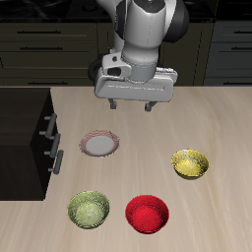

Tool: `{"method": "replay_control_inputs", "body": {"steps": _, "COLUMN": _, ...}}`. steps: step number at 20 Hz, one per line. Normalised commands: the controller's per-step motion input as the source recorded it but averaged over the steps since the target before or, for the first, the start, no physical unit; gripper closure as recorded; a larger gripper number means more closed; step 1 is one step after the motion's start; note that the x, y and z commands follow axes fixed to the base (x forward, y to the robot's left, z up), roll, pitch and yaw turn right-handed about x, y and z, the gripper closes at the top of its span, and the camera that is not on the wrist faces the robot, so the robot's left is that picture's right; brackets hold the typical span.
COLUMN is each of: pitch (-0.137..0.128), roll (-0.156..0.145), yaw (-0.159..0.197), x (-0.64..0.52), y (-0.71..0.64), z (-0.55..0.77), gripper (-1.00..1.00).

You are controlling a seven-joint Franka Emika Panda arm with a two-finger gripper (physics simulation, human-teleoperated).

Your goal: Open the top drawer of the wooden cabinet

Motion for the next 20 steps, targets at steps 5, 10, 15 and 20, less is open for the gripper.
{"method": "replay_control_inputs", "body": {"steps": 5, "pitch": -0.008, "roll": -0.011, "yaw": -0.003, "x": 0.13, "y": -0.01, "z": 0.12, "gripper": -1.00}}
{"method": "replay_control_inputs", "body": {"steps": 10, "pitch": -0.001, "roll": -0.038, "yaw": 0.003, "x": 0.12, "y": -0.06, "z": 0.04, "gripper": -1.00}}
{"method": "replay_control_inputs", "body": {"steps": 15, "pitch": 0.009, "roll": -0.005, "yaw": -0.011, "x": 0.11, "y": 0.01, "z": -0.01, "gripper": -1.00}}
{"method": "replay_control_inputs", "body": {"steps": 20, "pitch": -0.015, "roll": -0.068, "yaw": 0.047, "x": 0.06, "y": -0.05, "z": -0.04, "gripper": -1.00}}
